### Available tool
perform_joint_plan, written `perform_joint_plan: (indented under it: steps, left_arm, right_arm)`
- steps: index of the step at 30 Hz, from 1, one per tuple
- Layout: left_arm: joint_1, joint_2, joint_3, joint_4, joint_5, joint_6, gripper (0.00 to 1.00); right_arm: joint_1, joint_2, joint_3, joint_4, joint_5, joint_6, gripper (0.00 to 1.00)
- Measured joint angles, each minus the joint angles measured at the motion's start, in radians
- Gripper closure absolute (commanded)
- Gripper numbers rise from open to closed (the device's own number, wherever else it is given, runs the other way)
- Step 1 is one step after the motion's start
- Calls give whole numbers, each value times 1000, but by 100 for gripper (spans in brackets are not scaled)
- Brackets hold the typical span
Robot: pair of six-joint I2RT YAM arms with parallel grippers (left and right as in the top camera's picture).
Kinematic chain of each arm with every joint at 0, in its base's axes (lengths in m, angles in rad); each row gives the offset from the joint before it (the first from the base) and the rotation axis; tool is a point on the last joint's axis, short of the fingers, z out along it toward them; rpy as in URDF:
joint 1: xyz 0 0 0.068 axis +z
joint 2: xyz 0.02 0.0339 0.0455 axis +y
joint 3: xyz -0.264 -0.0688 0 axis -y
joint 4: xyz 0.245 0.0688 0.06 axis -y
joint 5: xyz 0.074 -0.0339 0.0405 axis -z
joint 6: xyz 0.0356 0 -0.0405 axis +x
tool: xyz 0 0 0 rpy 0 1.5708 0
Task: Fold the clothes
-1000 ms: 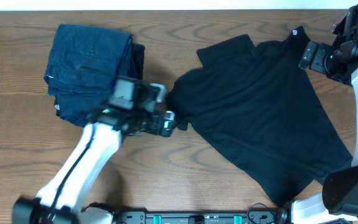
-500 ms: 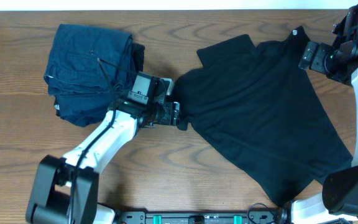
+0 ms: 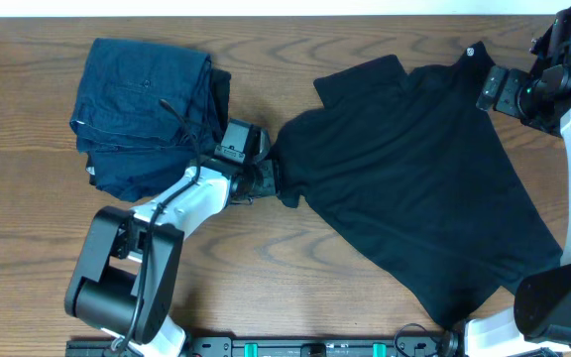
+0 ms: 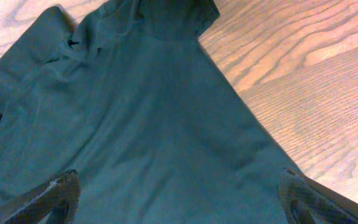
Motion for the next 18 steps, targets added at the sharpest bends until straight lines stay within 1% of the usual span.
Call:
perform_joint_plan:
  steps: [2, 9, 10, 11, 13, 18]
  left_arm:
    - [0, 0, 0, 0, 1, -19, 65]
    - [0, 0, 0, 5, 48, -47, 67]
    - [0, 0, 0, 6, 54, -48, 66]
    - [0, 0, 0, 7, 59, -51, 59]
    - [0, 0, 0, 7, 67, -51, 40]
    - [-5, 0, 0, 7, 80, -71, 39]
  right_arm:
    - [0, 0, 0, 0, 0, 0, 1]
    - [0, 0, 0, 0, 0, 0, 1]
    - [0, 0, 0, 0, 0, 0, 1]
    - [0, 0, 0, 0, 0, 0, 1]
    - [0, 0, 0, 0, 0, 0, 1]
    - [0, 0, 0, 0, 0, 0, 1]
